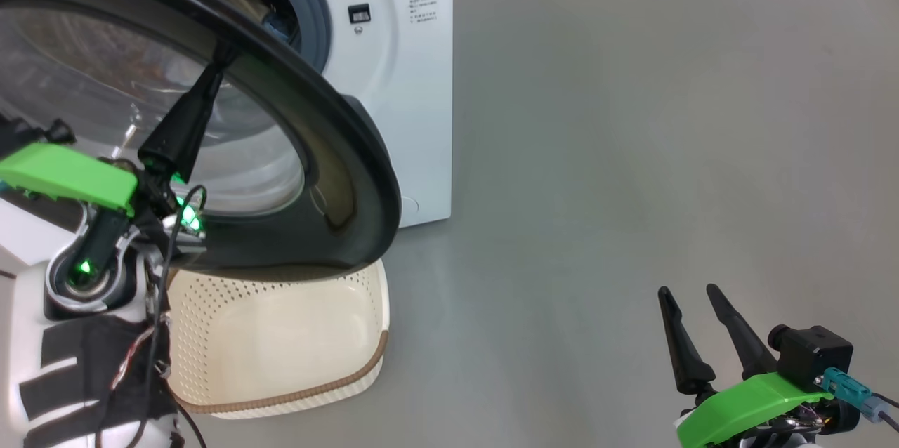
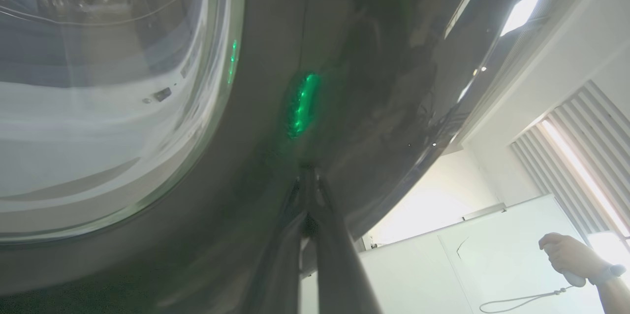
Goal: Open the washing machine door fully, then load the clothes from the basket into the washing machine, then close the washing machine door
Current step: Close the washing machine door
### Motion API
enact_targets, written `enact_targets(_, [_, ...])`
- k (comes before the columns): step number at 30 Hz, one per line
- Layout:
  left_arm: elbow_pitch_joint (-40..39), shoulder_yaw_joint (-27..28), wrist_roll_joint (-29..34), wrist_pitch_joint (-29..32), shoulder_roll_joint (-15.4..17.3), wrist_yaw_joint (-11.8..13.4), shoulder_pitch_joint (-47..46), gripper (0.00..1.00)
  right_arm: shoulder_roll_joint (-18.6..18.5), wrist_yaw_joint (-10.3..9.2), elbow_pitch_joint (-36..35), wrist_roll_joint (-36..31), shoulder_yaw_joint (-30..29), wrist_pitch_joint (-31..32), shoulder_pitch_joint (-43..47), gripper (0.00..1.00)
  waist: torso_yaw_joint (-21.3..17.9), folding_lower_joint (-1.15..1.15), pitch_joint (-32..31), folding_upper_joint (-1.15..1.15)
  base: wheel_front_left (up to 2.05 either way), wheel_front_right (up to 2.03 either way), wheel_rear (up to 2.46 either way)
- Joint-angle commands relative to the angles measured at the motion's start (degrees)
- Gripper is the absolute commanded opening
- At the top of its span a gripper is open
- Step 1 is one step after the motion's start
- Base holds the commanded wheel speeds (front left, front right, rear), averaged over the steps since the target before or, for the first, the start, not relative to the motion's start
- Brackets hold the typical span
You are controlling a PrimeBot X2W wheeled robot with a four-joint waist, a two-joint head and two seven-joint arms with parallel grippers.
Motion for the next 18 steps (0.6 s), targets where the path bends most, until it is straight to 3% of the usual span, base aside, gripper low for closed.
enact_targets(1, [-1.6,1.0,-0.4,-0.8,1.8,-0.4,0.3,0.0,-0.6,0.25,-1.2,0.9,1.3,-0.6,-1.9,1.0,0.1,0.0,-0.6,0.0,0.0,0.0,0.0])
enact_targets(10, [-2.9,-0.2,1.4,-4.7,3.4,-0.4,7.2,0.0,-0.6,0.25,-1.3,0.0,-1.5,-0.4,-0.1,1.0,1.8,0.0,-3.6,0.0,0.0,0.0,0.0])
enact_targets(14, [-6.6,-3.2,6.2,-8.6,5.5,-0.4,12.0,0.0,-0.6,0.25,-1.7,-0.4,-2.8,-0.2,0.9,1.0,2.9,0.0,-5.0,0.0,0.0,0.0,0.0])
enact_targets(16, [-8.9,-5.2,9.2,-11.6,6.9,-0.4,14.8,0.38,-0.6,0.25,-2.1,-0.7,-3.4,-0.1,1.5,1.0,3.5,0.0,-5.7,0.0,0.0,0.0,0.0])
enact_targets(17, [-9.9,-6.2,11.0,-13.5,7.7,-0.4,16.3,0.8,-0.6,0.25,-2.2,-0.8,-3.6,0.1,1.8,1.0,3.7,0.0,-6.0,0.0,0.0,0.0,0.0])
enact_targets(18, [-10.9,-7.6,13.2,-15.4,8.7,-0.4,17.8,1.0,-0.6,0.25,-2.4,-0.9,-3.9,0.2,2.0,1.0,4.0,0.0,-6.2,0.0,0.0,0.0,0.0])
